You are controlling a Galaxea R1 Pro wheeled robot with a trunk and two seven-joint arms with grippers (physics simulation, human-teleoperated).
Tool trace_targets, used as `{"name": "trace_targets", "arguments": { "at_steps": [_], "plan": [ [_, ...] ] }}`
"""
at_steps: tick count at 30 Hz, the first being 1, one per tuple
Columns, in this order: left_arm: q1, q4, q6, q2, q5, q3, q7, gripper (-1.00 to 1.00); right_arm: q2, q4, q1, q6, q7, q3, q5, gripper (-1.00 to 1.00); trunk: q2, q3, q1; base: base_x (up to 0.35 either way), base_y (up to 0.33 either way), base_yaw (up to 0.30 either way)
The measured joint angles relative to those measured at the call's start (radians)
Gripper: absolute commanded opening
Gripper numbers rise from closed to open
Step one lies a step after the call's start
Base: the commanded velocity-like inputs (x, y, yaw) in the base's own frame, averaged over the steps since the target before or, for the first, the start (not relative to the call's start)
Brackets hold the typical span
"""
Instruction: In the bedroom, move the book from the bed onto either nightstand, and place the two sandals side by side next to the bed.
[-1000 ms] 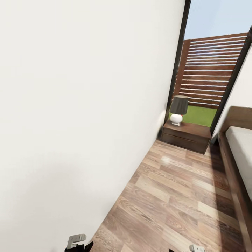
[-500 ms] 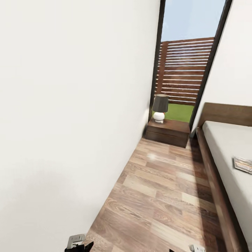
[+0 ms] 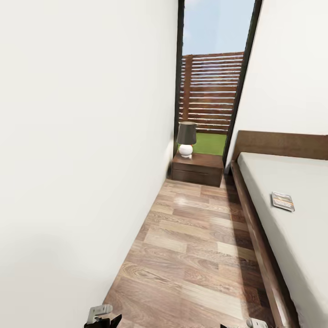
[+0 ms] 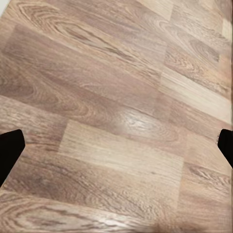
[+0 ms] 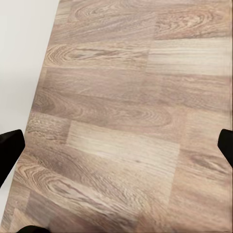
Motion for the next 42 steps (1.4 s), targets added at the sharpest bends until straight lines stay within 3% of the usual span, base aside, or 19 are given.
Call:
{"name": "trace_targets", "arguments": {
  "at_steps": [19,42],
  "plan": [
    [0.000,0.000,0.000,0.000,0.000,0.000,0.000,1.00,0.000,-0.001,0.000,0.000,0.001,0.001,-0.001,1.00,0.000,0.000,0.000,0.081,0.000,-0.295],
    [0.000,0.000,0.000,0.000,0.000,0.000,0.000,1.00,0.000,-0.001,0.000,0.000,0.001,0.001,-0.001,1.00,0.000,0.000,0.000,0.001,0.000,-0.154]
  ]
}}
